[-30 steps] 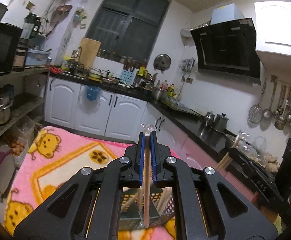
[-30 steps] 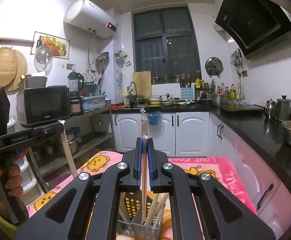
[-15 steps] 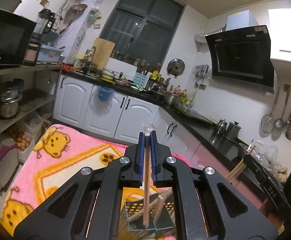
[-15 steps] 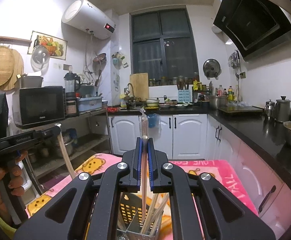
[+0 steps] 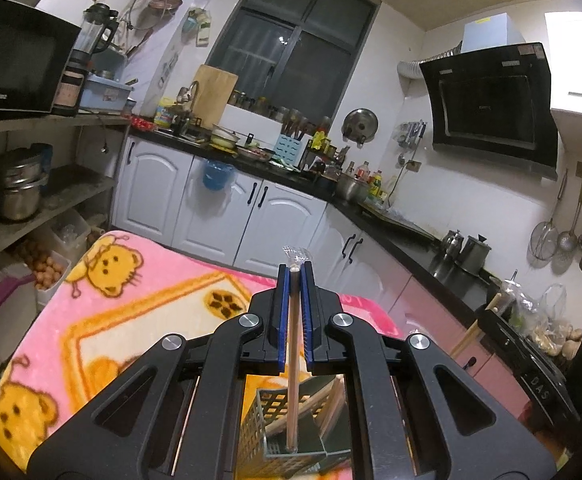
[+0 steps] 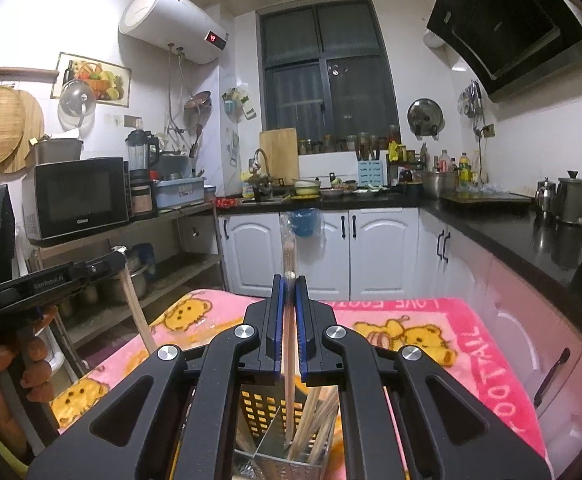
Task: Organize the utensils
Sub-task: 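Lower both held chopsticks into the caddy slots, then open both tools to release the chopsticks into the caddy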
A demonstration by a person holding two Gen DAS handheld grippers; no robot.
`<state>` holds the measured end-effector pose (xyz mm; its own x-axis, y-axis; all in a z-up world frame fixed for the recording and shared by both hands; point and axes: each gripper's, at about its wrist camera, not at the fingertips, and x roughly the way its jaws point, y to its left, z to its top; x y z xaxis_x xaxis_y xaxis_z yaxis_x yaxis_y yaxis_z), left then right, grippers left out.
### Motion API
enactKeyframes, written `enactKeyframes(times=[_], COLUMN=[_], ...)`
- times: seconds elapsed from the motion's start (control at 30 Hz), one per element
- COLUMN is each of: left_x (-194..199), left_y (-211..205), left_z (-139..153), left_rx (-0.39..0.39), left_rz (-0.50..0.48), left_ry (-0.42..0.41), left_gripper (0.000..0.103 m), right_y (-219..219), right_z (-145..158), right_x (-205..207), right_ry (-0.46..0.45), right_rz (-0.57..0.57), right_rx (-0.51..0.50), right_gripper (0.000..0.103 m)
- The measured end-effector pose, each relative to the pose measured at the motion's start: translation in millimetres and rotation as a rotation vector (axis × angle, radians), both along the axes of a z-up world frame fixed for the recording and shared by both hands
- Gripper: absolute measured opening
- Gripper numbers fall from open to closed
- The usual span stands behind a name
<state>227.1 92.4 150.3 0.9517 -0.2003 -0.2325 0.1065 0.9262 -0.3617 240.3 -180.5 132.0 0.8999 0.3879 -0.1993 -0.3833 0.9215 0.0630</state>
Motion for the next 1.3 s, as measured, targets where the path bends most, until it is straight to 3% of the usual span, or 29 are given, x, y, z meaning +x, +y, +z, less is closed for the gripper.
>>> enactKeyframes(times=[0.5,0.53,0.6,0.7,0.8,1.3], left_x=[10,10,10,8,6,-13], left_y=[-10,-10,-10,-9,-7,-1], left_z=[-28,-30,-32,-36,-40,-55], left_rx=[0.024,0.026,0.029,0.029,0.032,0.036], left_rz=[-0.029,-0.029,-0.030,-0.030,-0.029,-0.039], left_ry=[0.068,0.072,0.085,0.097,0.110,0.164], left_gripper=[0.004,0.004,0.005,0.017,0.020,0.062], right_y=[10,10,9,7,4,-8], right_z=[-26,-27,-29,-32,-34,-44], right_x=[5,5,5,4,1,-15], right_ry=[0.088,0.093,0.104,0.121,0.131,0.176], right_rz=[0.017,0.016,0.017,0.016,0.011,0.003], right_rx=[-0.007,-0.007,-0.003,0.006,0.009,0.010], right_gripper=[0.007,0.008,0.020,0.027,0.032,0.048])
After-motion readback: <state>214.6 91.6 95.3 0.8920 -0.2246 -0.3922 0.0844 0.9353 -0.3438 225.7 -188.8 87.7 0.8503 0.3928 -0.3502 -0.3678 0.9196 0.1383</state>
